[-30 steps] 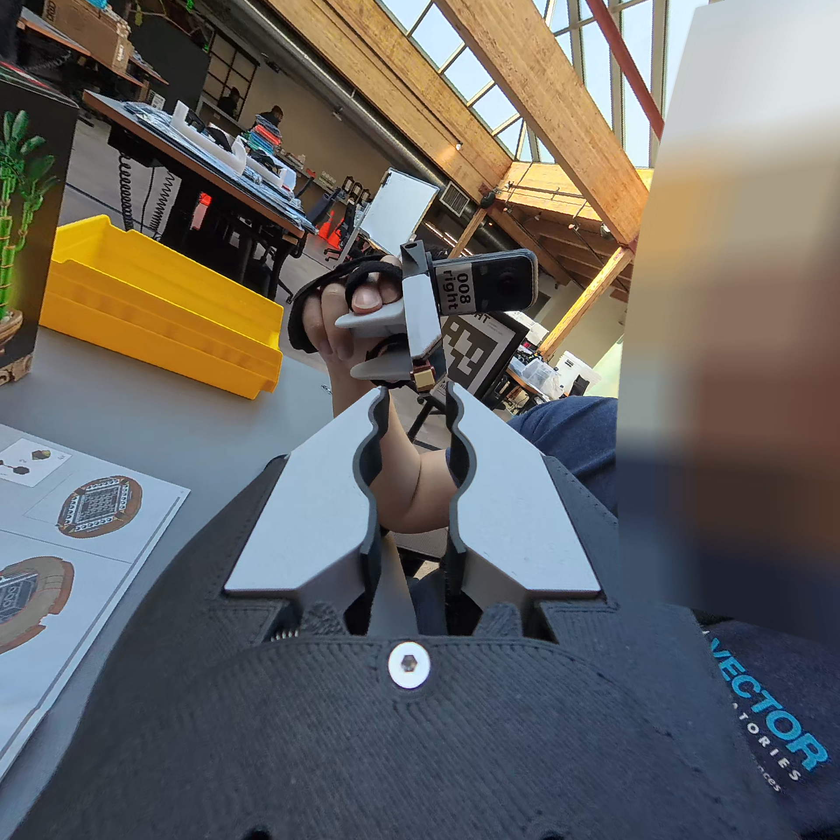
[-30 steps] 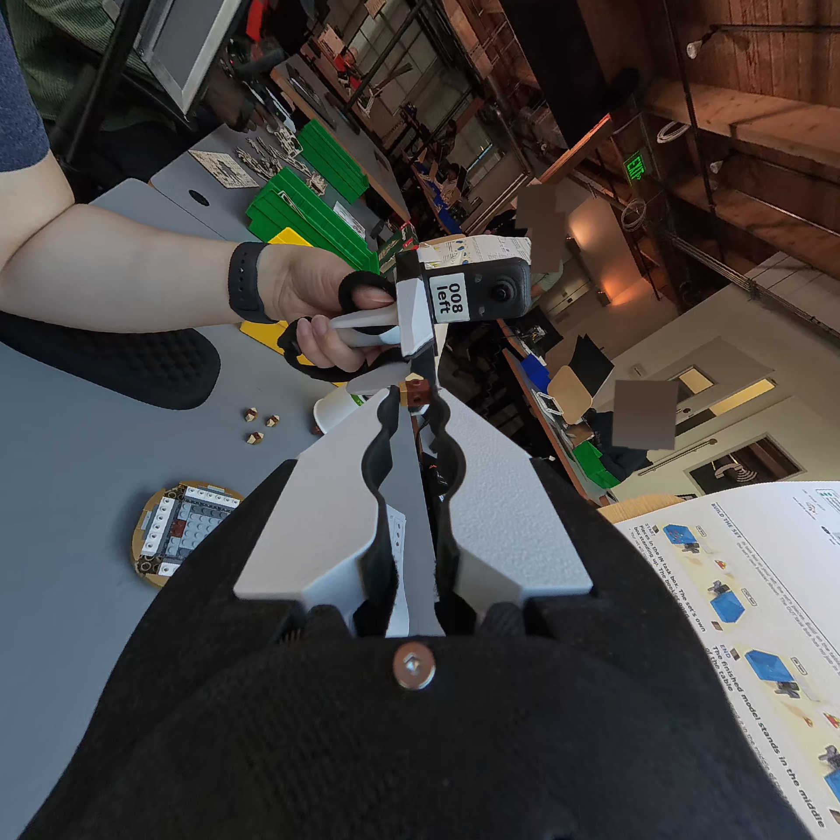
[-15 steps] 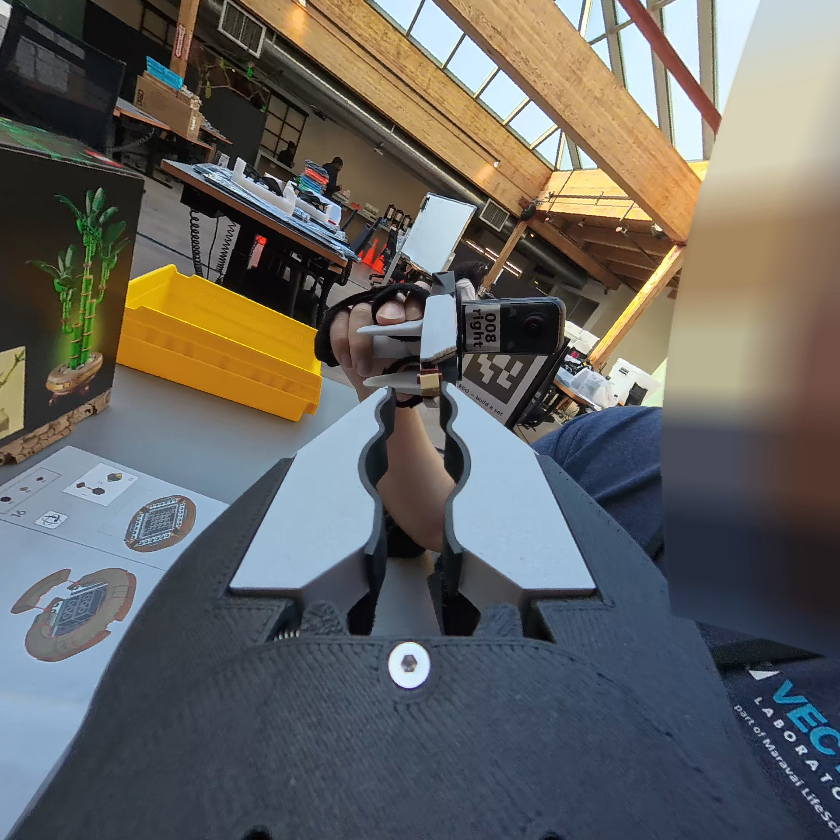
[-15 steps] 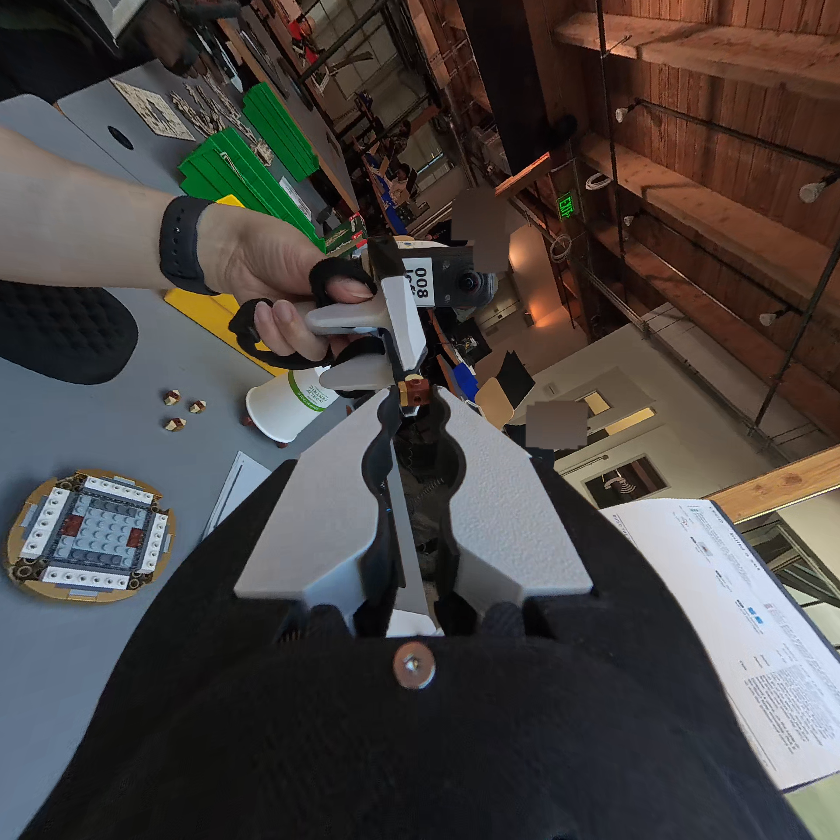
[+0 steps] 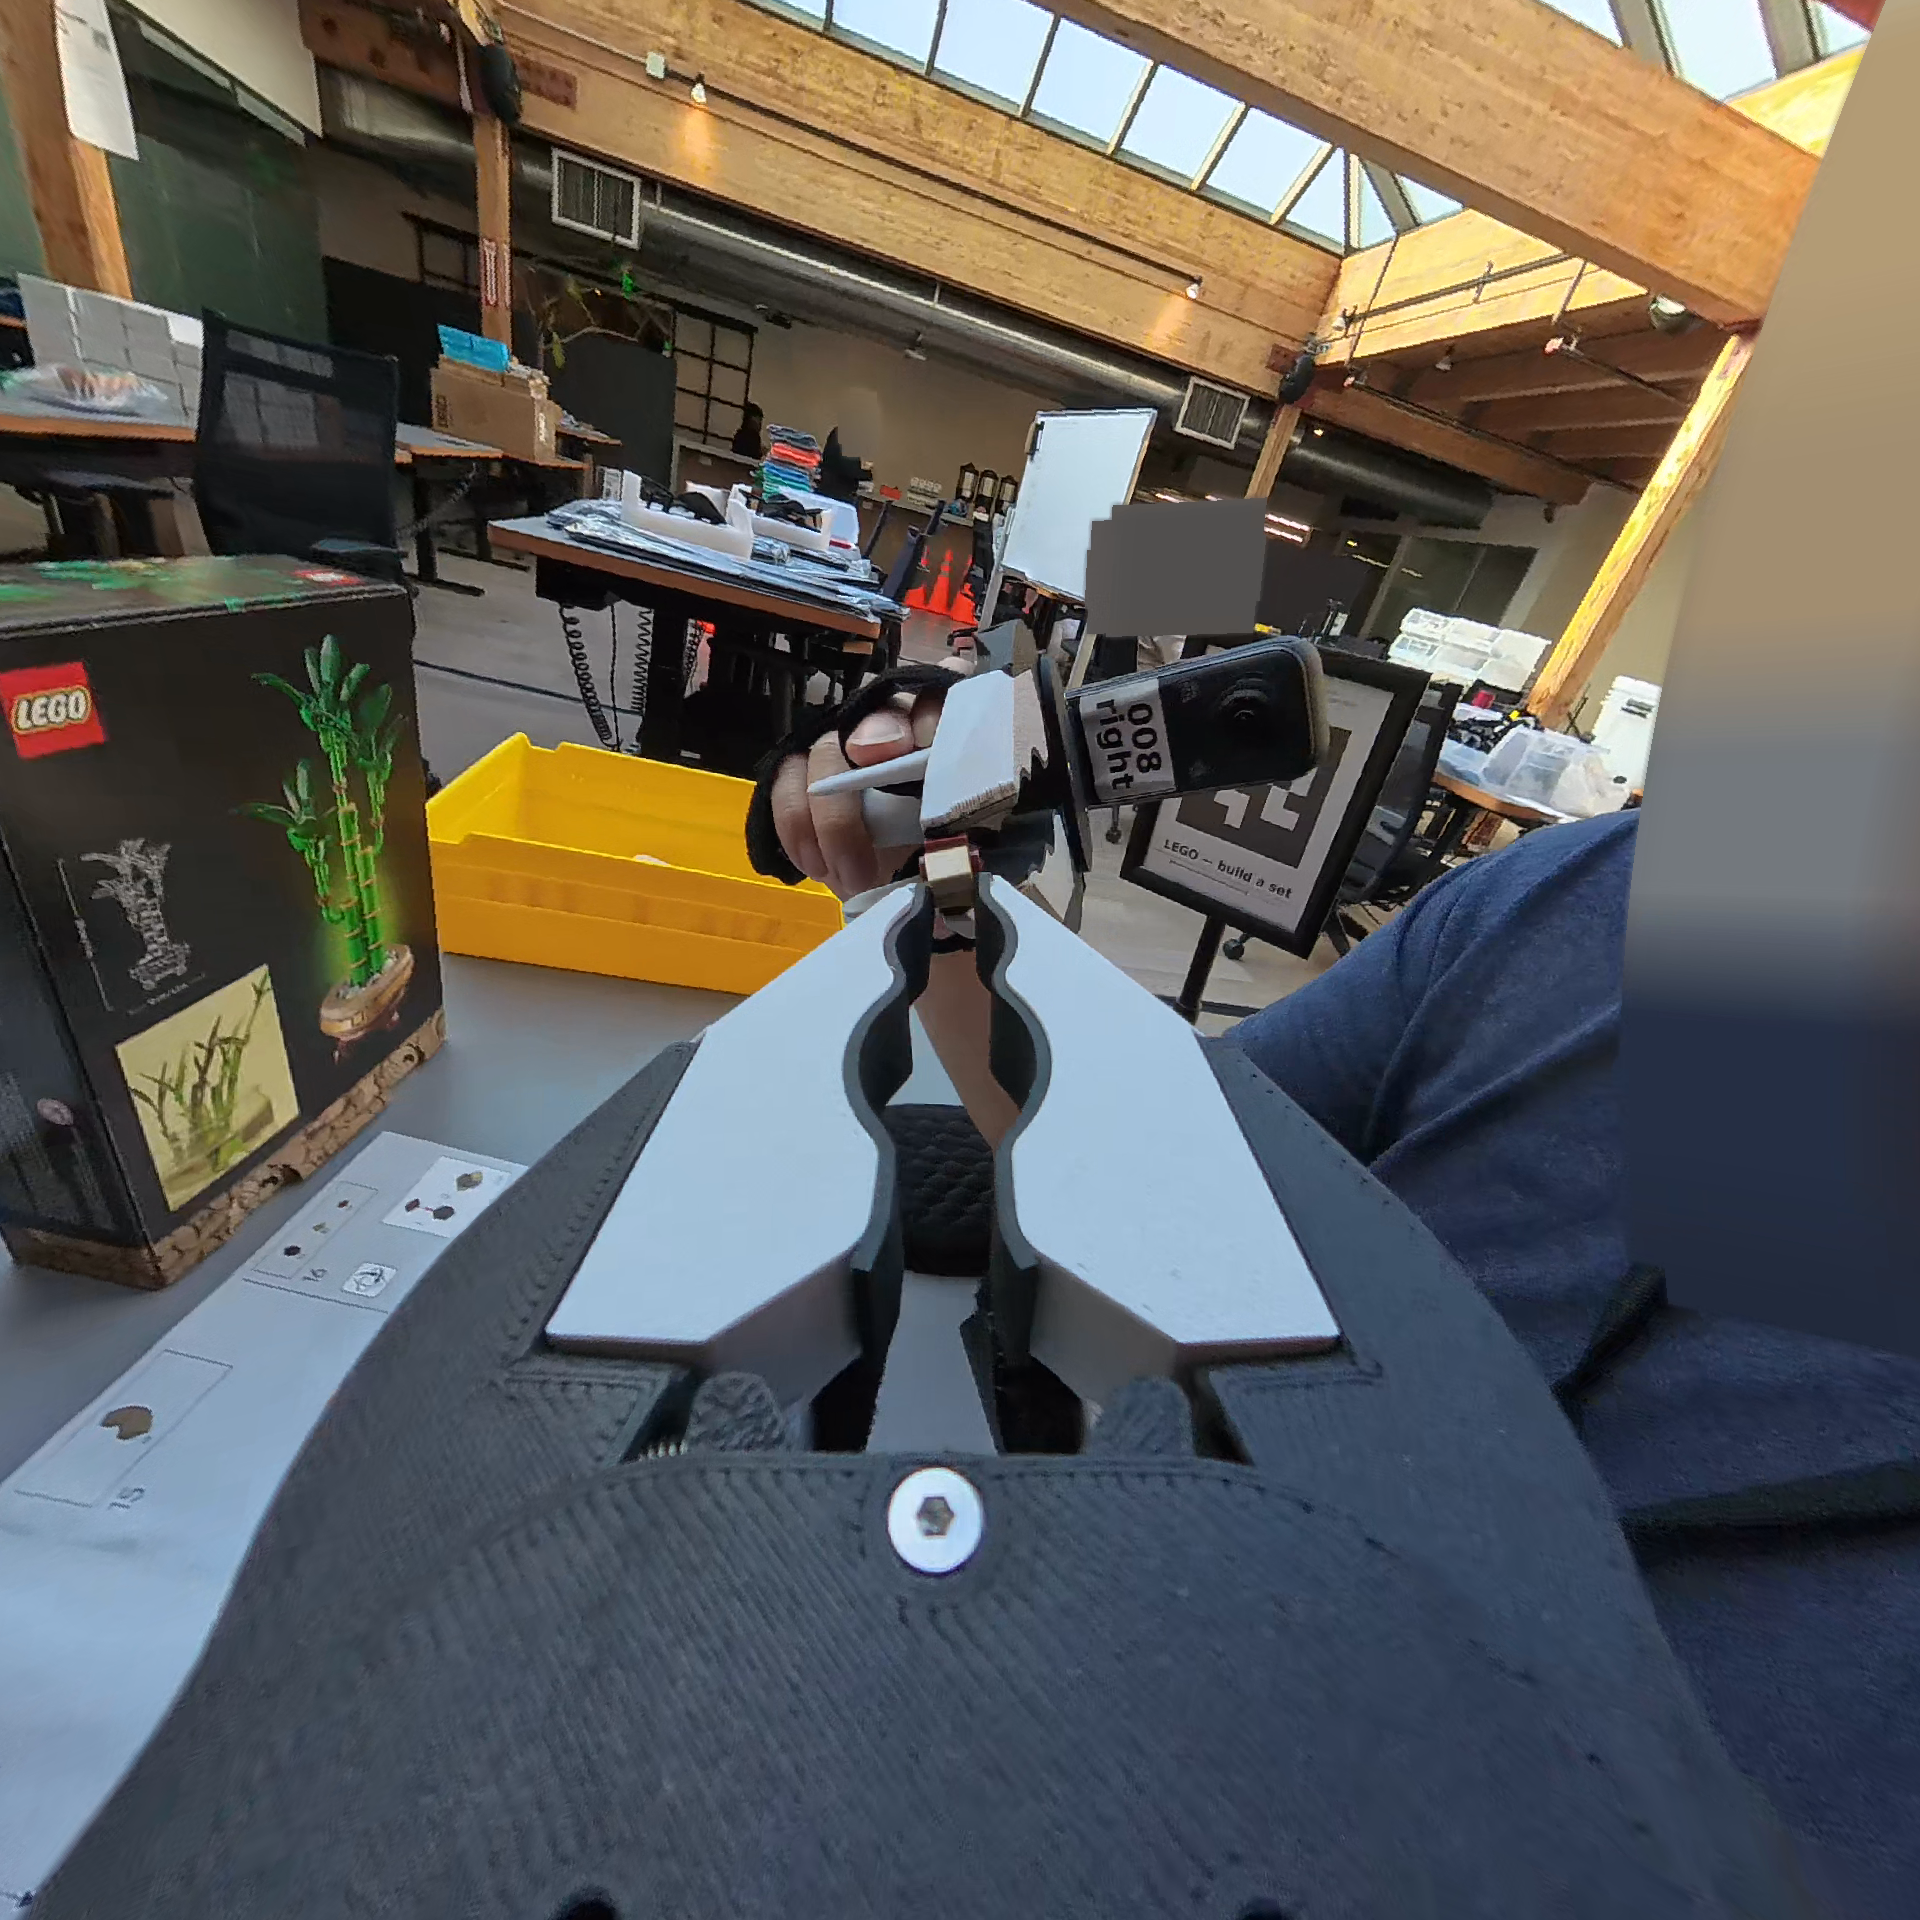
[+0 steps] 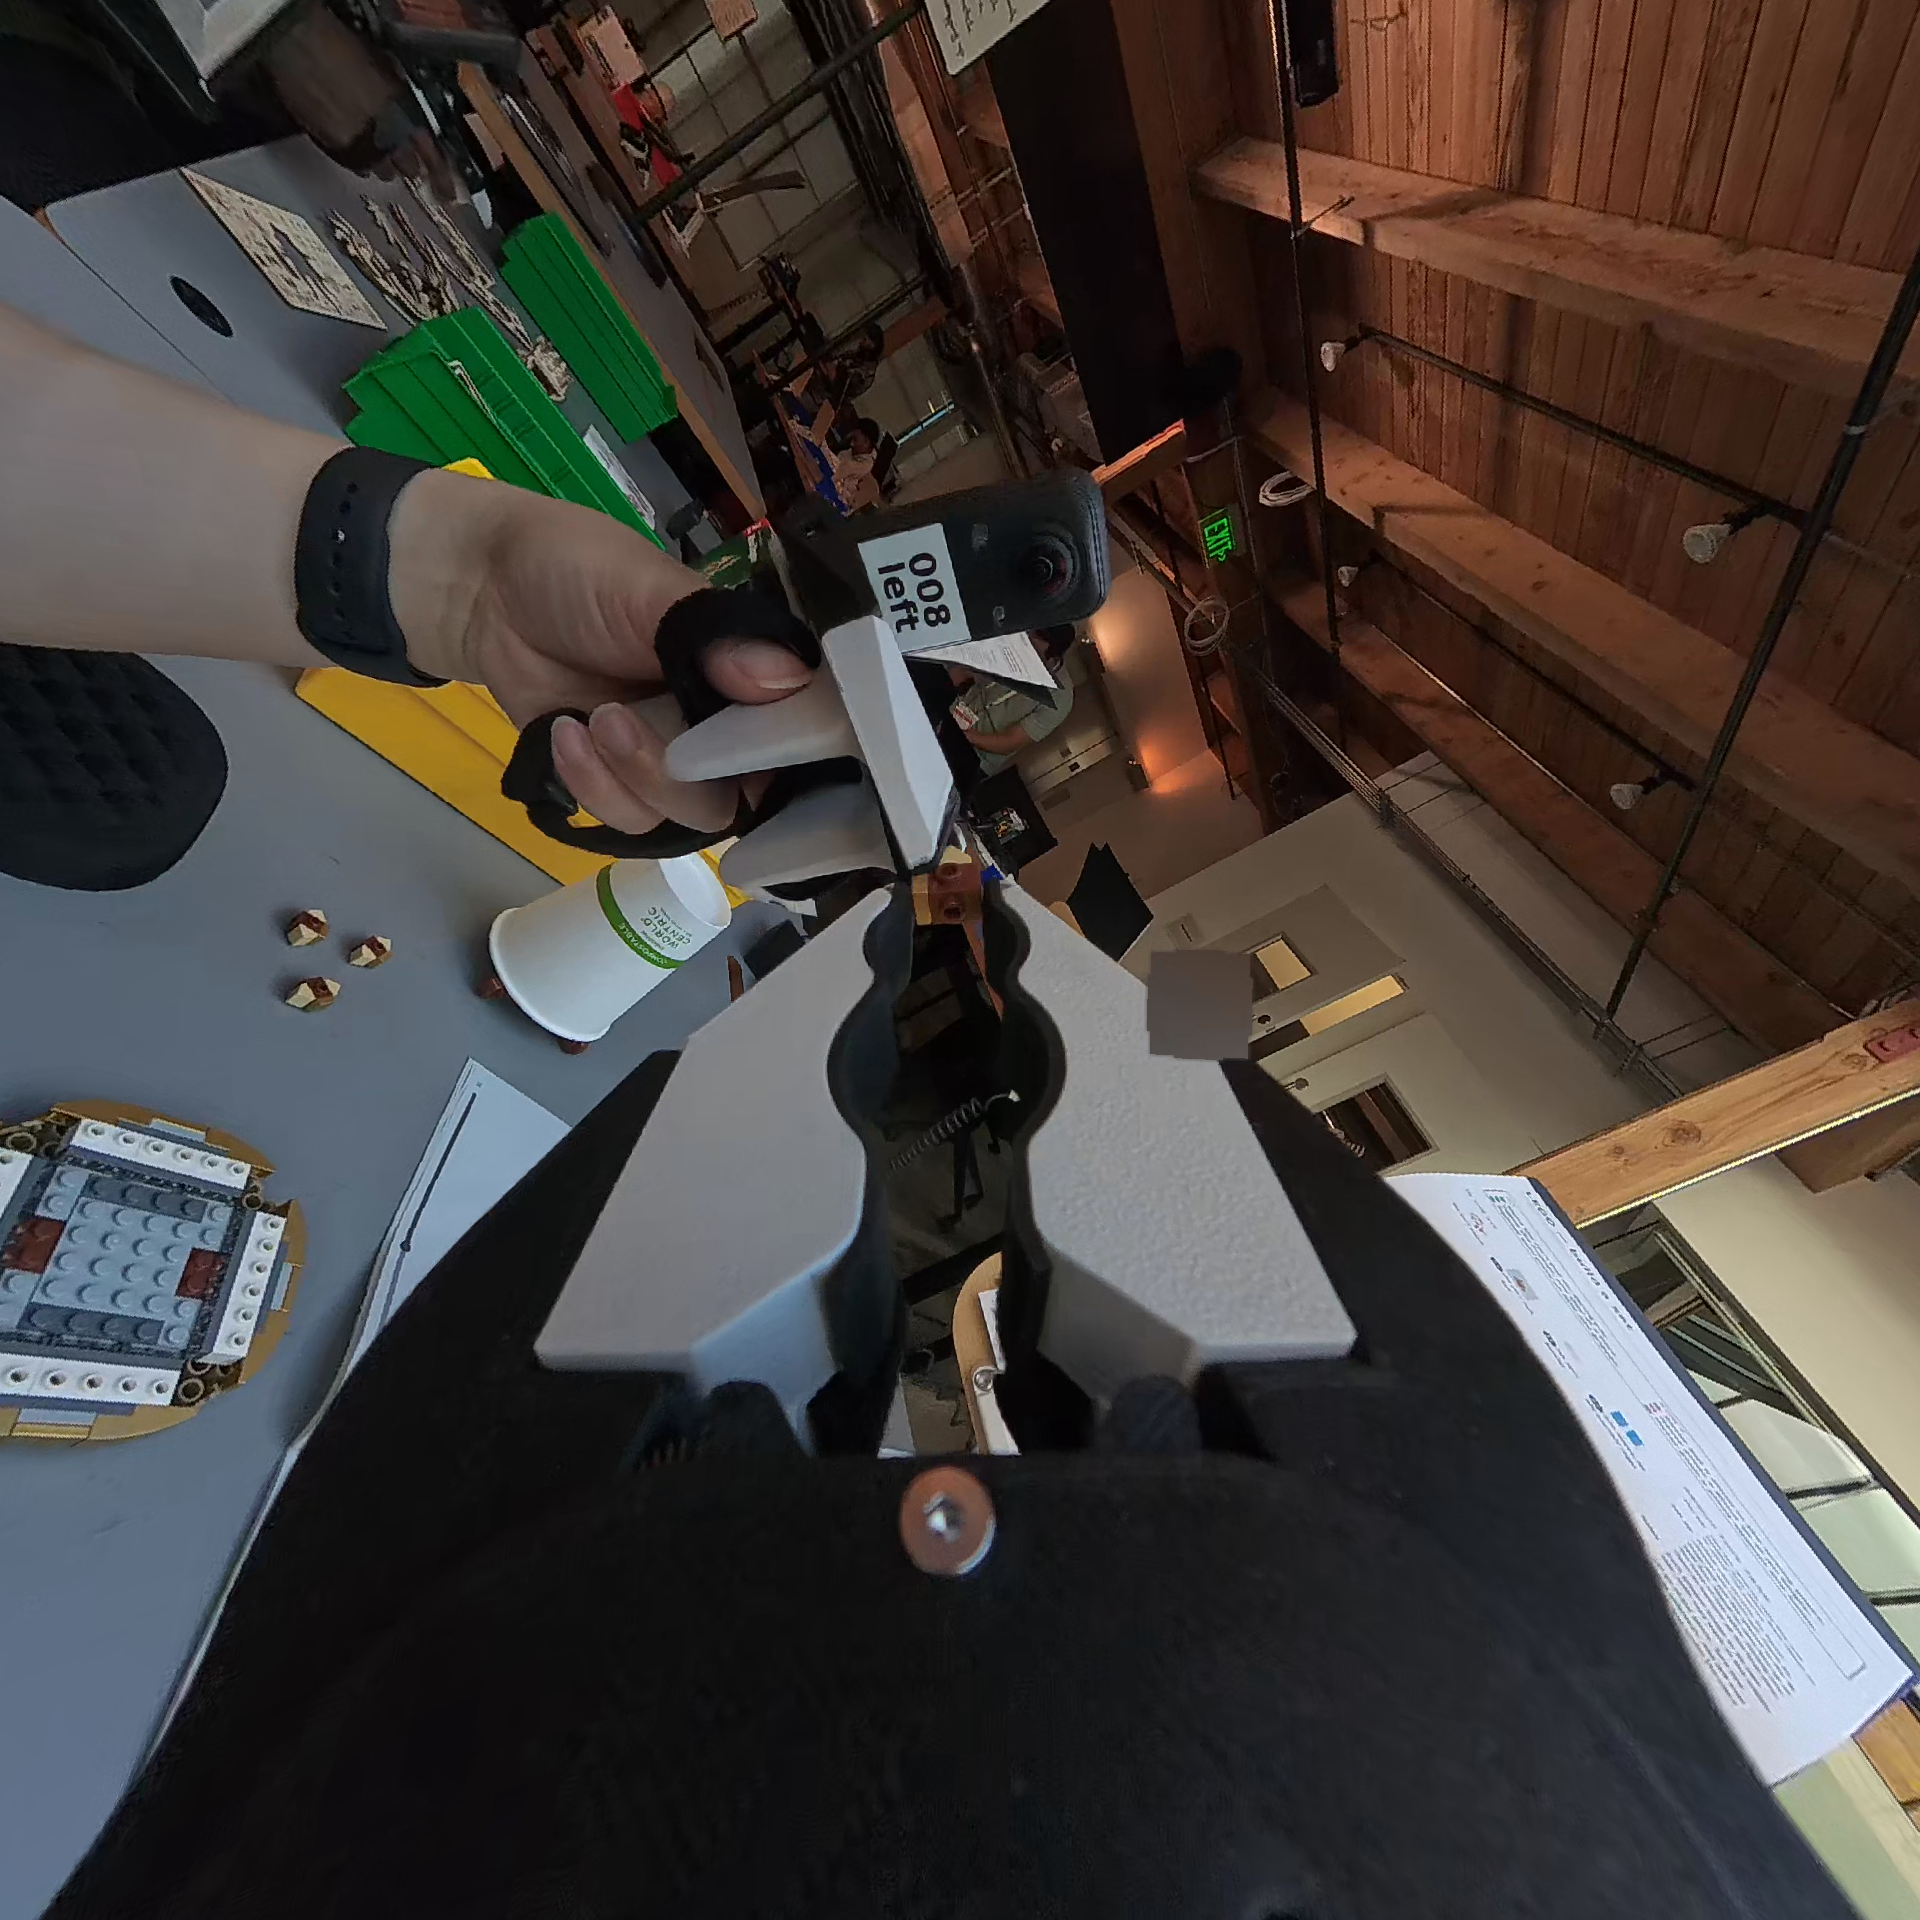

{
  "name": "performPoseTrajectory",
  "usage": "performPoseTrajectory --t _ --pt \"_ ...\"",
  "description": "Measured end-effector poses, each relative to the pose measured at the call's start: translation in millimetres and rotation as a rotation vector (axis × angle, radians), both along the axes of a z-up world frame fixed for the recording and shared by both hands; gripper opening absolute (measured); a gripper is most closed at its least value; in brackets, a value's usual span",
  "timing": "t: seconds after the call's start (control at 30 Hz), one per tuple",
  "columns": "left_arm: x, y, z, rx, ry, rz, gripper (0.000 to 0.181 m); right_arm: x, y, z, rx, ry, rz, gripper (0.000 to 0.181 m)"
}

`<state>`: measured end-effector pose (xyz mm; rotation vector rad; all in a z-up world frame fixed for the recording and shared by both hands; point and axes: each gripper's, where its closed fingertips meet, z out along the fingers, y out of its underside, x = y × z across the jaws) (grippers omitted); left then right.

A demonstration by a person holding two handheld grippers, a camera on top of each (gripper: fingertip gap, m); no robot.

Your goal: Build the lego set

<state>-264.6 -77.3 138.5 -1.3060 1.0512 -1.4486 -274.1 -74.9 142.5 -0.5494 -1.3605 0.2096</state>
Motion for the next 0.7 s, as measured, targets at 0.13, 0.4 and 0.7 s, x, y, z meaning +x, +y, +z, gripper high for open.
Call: performPoseTrajectory --t 0.13,0.4,0.7 --pt "-0.5 -4.4 3.0 0.072 0.005 0.021 0.005 -0.6 -5.4 3.9 0.009 0.017 0.018 0.012" --pt "-8.7 -7.3 14.5 0.337 -0.008 0.146 0.006 8.4 -15.9 24.6 -0.348 0.135 0.244 0.030" --pt "-4.8 -25.3 10.7 0.832 0.093 0.299 0.005 -5.6 -26.5 10.7 -0.674 0.014 0.404 0.013"
